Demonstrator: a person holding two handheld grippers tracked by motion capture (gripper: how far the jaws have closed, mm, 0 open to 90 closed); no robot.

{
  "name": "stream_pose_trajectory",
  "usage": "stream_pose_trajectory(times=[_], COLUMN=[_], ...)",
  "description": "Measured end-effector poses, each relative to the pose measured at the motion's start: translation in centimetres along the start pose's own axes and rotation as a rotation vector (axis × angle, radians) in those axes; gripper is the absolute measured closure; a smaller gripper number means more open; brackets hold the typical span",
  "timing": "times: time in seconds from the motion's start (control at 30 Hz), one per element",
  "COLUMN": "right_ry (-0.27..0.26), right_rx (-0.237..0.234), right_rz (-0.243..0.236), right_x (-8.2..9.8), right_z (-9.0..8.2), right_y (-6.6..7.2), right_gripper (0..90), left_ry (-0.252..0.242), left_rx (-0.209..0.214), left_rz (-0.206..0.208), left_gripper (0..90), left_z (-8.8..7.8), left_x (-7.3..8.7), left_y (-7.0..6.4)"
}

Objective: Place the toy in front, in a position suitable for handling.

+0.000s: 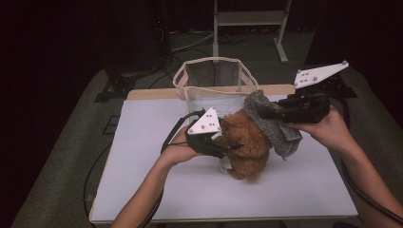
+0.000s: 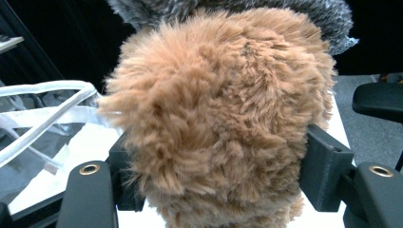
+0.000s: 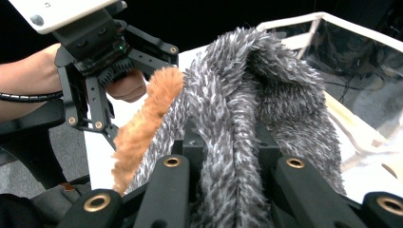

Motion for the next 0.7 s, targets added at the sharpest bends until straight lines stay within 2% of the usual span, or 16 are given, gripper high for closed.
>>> stream_pose_trajectory(times=[0.17, 0.3, 0.5, 0.6, 0.7], right_ry=[0.009, 0.005, 0.005, 0.009, 0.001], right_rx=[0.006, 0.006, -0.004, -0.002, 0.009], right_rz=[0.006, 0.019, 0.029, 0.020, 0.009], right_x=[0.6, 1.1, 1.4, 1.2, 0.8], right_z=[0.1, 0.4, 0.8, 1.1, 1.5], right_y=[-0.4, -0.8, -0.8, -0.5, -0.2], right_gripper=[73.5, 73.5, 73.6, 73.6, 73.6], left_ry=[0.004, 0.010, 0.036, 0.026, 0.024], left_rx=[0.006, 0.007, 0.028, 0.029, 0.017], left_rz=[0.005, -0.019, -0.034, -0.027, -0.021], left_gripper=[27.6, 20.6, 11.7, 15.5, 25.7], left_z=[0.3, 0.2, 0.8, 0.9, 0.9], left_x=[-0.1, 0.3, 0.9, 0.9, 0.9], left_y=[-0.1, 0.0, -0.3, -0.3, -0.3])
Point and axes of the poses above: each handheld gripper's, and its own axes: z roughly forward along the jaws, x roughly out of its underside, y roughly to its left, the point moved 2 cm from there along z, roughly forward along the jaws, and after that the axes turned 14 degrees about z, right-handed, at the moved point
